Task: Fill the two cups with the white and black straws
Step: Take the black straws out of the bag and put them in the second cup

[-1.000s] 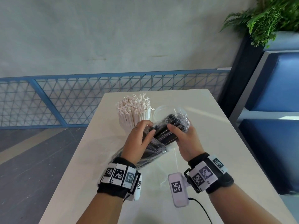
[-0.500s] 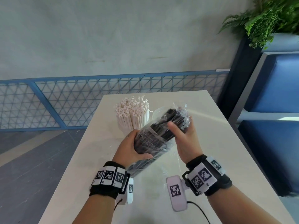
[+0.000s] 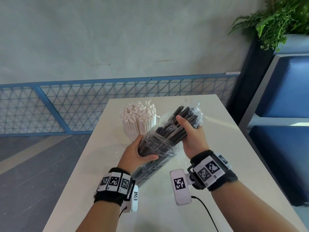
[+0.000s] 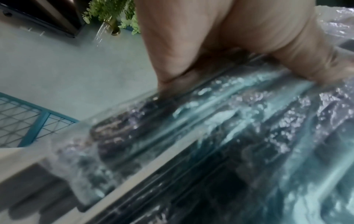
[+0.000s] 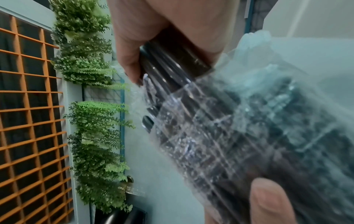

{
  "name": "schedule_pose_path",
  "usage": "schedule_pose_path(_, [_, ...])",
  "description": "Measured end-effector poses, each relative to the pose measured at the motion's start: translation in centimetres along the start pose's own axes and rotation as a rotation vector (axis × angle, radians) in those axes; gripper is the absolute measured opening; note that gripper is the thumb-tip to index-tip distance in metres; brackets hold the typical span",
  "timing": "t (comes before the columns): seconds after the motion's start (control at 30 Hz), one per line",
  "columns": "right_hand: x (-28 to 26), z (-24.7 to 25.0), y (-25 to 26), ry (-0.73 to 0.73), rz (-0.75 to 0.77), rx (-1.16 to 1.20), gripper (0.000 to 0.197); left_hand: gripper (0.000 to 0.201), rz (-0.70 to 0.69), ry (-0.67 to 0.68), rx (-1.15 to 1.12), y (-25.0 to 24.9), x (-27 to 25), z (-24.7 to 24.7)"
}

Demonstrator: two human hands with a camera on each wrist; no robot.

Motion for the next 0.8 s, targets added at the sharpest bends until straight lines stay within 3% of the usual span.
schedule_pose_path(0.2, [-1.3,-0.5,-1.4,0.062,0.024,-0.150,0.019,0.046,-0.063,-0.037,-0.006,-1.3,0.1,-0.2])
schedule_pose_path(0.43, [-1.4,-0.9,-3.1,0.012,-0.089,-0.139,0.007,0.037,-0.226,-0.279,0.204,-2.9,0.5,-1.0])
schedule_pose_path(0.67, [0.1,-0.3,-0.4,-0.033,0.088,-0.116,0.006,0.014,-0.272,-0.323,0.288,-2.9,0.7,-0.8])
schedule_pose_path(0.73, [0.4,-0.4,0.0,0.047,0.095,-0.088,0.010,0.017,-0.252,-0.315,0.281,-2.7,0.7,-0.8])
schedule_pose_path(0.8, [0.4,-0.6,-0.5,0.226,0.042,-0.019,0.028,0.027,-0.242,-0.290,0.266,-2.5,0.8,-0.7])
Point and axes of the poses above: each hand's wrist, its own x-axis towards the middle knuckle, its own z-axis out of the back of the hand, y = z × x, the point moved 4 cm from there along x, towards the middle knuckle, and after that the axes turned 2 degrees about z, right-handed, at the moved point
